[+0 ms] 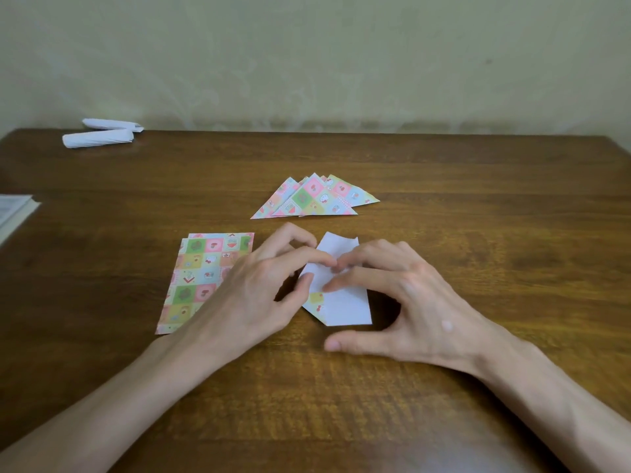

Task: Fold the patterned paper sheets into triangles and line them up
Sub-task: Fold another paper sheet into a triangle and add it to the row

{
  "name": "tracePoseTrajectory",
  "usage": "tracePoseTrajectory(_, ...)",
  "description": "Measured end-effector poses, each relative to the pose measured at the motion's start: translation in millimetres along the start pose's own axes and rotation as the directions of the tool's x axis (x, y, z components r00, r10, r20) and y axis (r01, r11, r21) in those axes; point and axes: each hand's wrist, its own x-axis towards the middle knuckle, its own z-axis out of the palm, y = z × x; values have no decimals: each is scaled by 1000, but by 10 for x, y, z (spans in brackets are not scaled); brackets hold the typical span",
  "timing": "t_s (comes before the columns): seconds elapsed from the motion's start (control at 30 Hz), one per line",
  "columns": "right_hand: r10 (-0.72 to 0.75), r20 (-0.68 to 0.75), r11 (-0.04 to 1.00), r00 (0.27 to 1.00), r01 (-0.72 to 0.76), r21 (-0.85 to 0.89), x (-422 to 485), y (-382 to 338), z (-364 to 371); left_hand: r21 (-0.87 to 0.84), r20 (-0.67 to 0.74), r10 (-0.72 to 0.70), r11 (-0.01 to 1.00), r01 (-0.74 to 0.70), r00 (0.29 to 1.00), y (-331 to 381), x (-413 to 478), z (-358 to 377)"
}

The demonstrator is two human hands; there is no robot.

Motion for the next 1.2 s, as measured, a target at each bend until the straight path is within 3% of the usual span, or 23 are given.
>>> tracePoseTrajectory(0.2,-57,-34,997,998,55,-52,12,13,25,-105,-23,-114,988,111,993,-52,20,-11)
tracePoseTrajectory(0.33,-109,-51,993,993,107,-42,4,35,29,-64,-20,-103,993,102,994,-59,4,-1)
tracePoseTrajectory(0.47,-80,-2,997,997,80,-15,-4,41,37,118,-40,-6,993,10,999,-60,26,-84)
tracePoseTrajectory(0.6,-32,-26,997,999,34,68,-11,51,44,104,92,185,975,-194,978,-92,40,-196)
tracePoseTrajectory(0.77,40,-60,978,997,-27,206,9,40,-11,-1,248,117,993,-121,962,-116,-3,-303)
tracePoseTrajectory(0.9,68,-39,977,997,-59,206,6,37,-24,50,220,91,993,-104,971,-192,10,-304)
tracePoseTrajectory(1.2,173,-69,964,982,-155,215,15,27,-15,-28,170,-46,998,51,984,-201,19,-241)
